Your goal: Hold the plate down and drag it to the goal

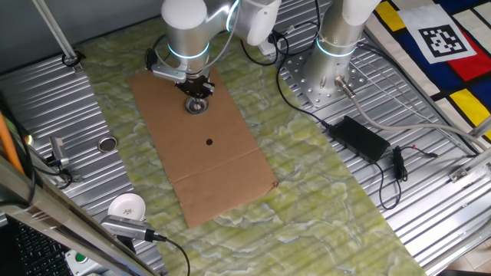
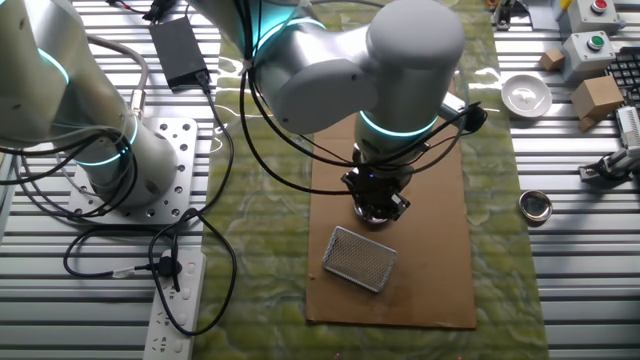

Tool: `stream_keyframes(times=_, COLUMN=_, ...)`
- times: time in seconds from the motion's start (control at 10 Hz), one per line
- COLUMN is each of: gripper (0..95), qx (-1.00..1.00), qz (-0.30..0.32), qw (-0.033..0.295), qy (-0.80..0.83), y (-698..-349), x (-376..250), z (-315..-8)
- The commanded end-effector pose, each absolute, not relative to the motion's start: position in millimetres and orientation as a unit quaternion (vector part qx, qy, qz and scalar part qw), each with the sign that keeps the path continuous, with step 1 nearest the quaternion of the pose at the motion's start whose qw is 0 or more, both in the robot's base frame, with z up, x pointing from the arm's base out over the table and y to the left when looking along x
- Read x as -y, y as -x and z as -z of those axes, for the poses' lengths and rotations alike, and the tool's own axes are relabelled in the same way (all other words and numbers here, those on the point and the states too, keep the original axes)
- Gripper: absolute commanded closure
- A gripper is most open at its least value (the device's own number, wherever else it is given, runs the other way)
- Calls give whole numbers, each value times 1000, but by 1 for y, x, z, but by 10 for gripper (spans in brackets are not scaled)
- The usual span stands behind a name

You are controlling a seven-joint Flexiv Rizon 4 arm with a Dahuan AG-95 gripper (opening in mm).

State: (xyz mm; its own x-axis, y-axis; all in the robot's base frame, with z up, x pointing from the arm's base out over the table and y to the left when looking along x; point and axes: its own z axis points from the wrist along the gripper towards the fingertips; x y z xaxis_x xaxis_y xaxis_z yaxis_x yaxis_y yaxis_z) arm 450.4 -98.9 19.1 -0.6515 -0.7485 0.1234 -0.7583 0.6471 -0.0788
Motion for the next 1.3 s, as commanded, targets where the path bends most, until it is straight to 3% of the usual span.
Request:
stream_keyframes(times=0.1, gripper=950, qx=903, qz=-68, qw=43, qy=-422, y=-451, x=104, z=-19)
stream_keyframes(times=1.3, gripper=950, qx=884, qz=-88, qw=57, qy=-456, y=-446, x=128, z=-21)
